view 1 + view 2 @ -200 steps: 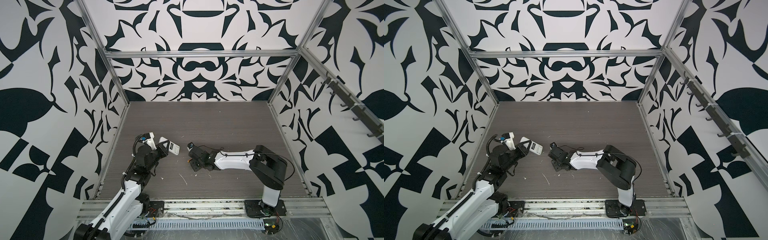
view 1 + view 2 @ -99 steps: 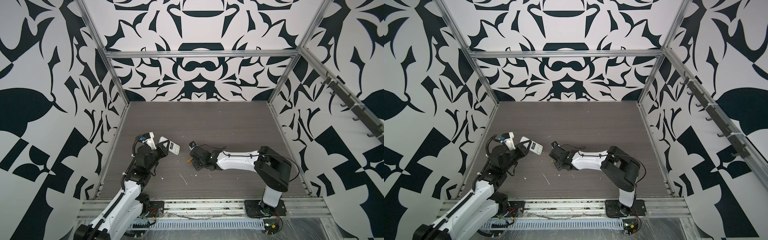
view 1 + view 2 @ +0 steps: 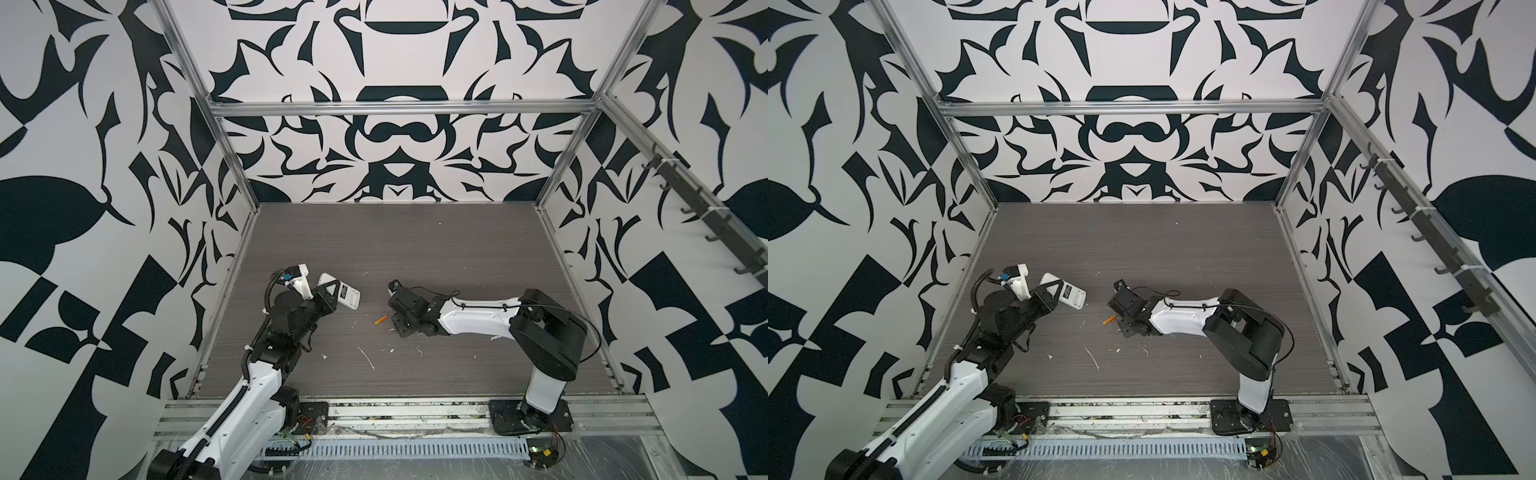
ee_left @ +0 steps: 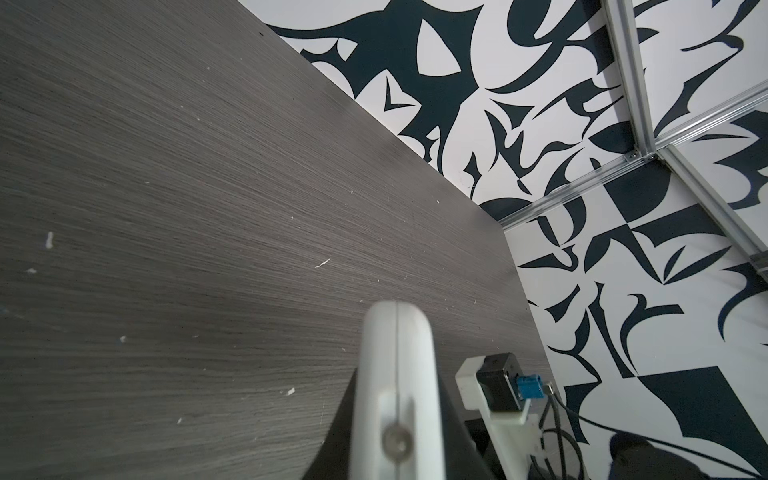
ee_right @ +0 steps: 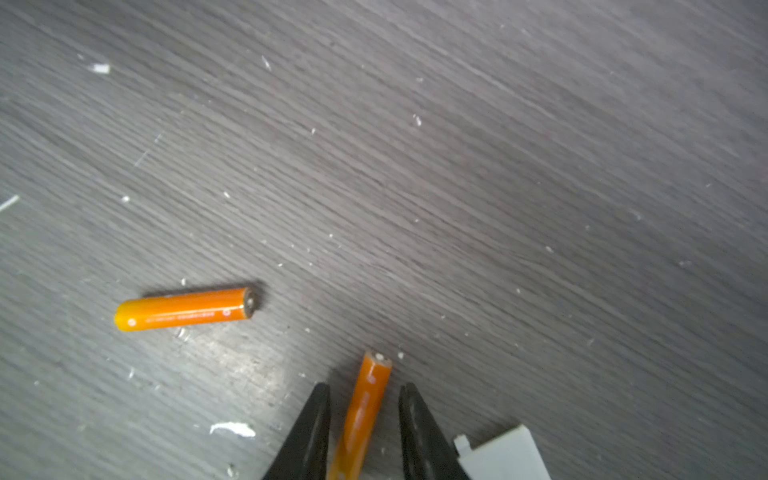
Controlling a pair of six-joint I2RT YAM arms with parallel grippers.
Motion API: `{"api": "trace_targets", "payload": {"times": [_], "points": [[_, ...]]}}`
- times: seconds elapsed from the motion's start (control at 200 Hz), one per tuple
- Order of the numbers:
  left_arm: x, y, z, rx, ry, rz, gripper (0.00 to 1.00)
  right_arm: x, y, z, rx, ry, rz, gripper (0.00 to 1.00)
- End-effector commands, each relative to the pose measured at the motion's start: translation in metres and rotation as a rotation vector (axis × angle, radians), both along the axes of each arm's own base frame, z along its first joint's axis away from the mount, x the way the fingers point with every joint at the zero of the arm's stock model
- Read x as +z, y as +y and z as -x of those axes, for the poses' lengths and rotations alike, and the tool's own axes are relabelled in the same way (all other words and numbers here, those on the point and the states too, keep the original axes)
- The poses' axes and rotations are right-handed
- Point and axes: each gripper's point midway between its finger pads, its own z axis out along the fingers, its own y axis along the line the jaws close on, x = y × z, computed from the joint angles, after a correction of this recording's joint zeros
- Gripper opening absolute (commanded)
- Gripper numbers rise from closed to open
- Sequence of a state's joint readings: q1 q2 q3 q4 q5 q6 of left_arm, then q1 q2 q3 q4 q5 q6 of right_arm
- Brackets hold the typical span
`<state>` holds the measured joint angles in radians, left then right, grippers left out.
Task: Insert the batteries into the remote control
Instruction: 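Lower the open right gripper and close it on one orange battery, then lift the battery with the right gripper while the left lowers the remote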
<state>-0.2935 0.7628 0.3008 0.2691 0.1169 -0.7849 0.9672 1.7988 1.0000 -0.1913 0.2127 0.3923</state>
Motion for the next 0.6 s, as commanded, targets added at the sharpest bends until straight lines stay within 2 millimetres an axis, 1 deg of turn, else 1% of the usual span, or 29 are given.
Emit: {"api": "trace_targets", "payload": {"times": [0.0,0.095,0.12,0.26,0.42,0.595], "points": [[0.007,-0.001,-0.001,-0.008,-0.036,0.01,0.09,0.013,-0.002,-0.002,-0.003,-0.013,-0.024,0.33],[0.007,-0.002,-0.001,-0.015,-0.037,0.012,0.09,0.011,-0.006,-0.005,-0.014,-0.011,-0.026,0.32],[0.007,-0.003,-0.001,-0.02,-0.038,0.014,0.09,0.01,-0.003,-0.001,0.0,0.017,-0.045,0.31],[0.014,-0.017,0.002,-0.105,-0.06,0.036,0.08,0.009,-0.006,-0.002,-0.005,0.023,-0.047,0.28],[0.022,-0.033,0.008,-0.209,-0.078,0.057,0.08,0.007,-0.007,-0.002,-0.004,0.036,-0.059,0.21],[0.026,-0.038,0.014,-0.252,-0.098,0.062,0.08,0.009,-0.009,-0.002,-0.007,0.034,-0.067,0.14]]}}
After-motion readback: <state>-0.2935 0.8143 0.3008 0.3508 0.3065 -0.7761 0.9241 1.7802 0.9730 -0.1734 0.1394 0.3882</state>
